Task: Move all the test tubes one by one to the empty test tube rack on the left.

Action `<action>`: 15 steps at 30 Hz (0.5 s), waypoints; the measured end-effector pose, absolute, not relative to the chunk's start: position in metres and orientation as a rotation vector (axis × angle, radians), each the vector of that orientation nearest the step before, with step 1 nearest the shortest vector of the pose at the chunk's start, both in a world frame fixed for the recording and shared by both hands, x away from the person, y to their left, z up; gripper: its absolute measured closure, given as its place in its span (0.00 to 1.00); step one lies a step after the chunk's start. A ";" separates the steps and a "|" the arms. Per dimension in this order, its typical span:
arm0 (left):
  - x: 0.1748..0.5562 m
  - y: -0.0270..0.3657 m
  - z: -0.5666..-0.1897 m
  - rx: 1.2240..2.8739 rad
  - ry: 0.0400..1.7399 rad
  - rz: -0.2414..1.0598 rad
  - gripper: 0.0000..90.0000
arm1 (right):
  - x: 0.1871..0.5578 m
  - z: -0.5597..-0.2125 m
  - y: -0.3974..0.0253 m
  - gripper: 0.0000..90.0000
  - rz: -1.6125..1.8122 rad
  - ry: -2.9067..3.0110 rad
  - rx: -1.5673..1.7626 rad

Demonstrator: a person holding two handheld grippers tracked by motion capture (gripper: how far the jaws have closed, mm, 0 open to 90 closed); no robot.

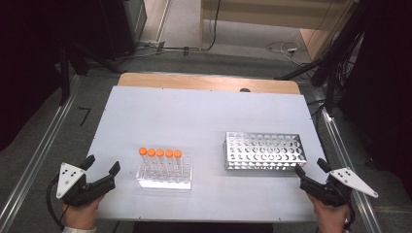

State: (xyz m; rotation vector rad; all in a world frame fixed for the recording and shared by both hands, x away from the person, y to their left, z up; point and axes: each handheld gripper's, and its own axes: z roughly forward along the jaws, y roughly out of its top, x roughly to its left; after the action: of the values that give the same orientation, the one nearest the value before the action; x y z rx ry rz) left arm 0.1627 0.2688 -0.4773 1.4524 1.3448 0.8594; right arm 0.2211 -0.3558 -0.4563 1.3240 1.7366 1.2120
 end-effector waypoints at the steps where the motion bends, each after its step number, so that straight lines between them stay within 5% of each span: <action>1: 0.163 0.270 -0.478 1.450 1.350 0.858 0.18 | 0.221 -0.456 -0.357 0.17 1.209 1.731 1.322; 15: 0.171 0.273 -0.487 1.456 1.402 0.856 0.19 | 0.229 -0.464 -0.382 0.17 1.173 1.634 1.478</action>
State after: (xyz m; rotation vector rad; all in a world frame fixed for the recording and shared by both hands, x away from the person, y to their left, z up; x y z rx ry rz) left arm 0.1708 0.2735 -0.4871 1.4555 1.4023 0.8556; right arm 0.2289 -0.3820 -0.4639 1.4784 1.6342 1.1734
